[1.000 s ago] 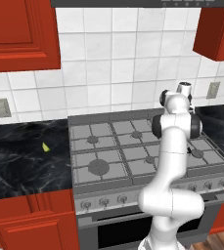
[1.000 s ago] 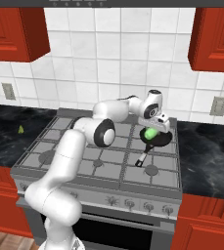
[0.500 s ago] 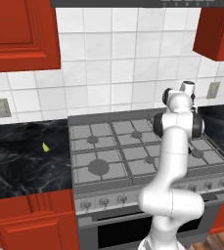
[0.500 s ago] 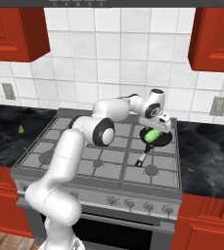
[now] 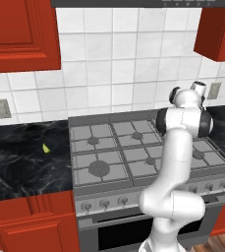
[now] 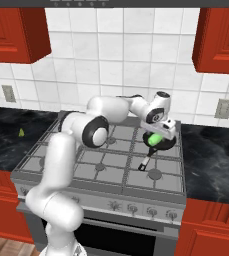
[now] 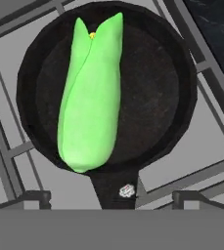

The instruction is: Put the corn and lemon wedge in the pan. Then turn on the rear right burner and set the heat to medium.

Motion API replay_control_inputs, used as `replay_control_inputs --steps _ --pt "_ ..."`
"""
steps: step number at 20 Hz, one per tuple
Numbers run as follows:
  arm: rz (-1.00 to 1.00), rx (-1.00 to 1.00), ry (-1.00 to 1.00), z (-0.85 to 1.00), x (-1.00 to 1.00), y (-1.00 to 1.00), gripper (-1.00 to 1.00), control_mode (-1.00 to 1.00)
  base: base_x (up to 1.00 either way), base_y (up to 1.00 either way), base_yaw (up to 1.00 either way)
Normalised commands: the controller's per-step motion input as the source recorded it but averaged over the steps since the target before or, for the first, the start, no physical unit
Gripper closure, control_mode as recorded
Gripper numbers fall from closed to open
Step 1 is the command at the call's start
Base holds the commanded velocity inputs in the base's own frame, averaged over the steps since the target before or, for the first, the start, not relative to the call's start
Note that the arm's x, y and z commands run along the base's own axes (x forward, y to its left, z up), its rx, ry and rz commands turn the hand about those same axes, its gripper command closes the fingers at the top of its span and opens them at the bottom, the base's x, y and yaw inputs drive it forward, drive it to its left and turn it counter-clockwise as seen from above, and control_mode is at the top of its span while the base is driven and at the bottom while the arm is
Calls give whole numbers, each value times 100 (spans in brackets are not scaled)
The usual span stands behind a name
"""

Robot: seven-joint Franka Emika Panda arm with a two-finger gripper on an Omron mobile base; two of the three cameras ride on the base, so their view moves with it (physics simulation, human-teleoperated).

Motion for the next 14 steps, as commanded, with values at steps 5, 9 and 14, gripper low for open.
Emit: replay_control_inputs --steps 5,9,14 --pt "2 0 -14 40 -65 50 -100 -100 0 0 0" --pt "5 -2 -10 52 -60 69 -100 -100 0 0 0" --pt "9 -3 -3 41 -43 87 -100 -100 0 0 0"
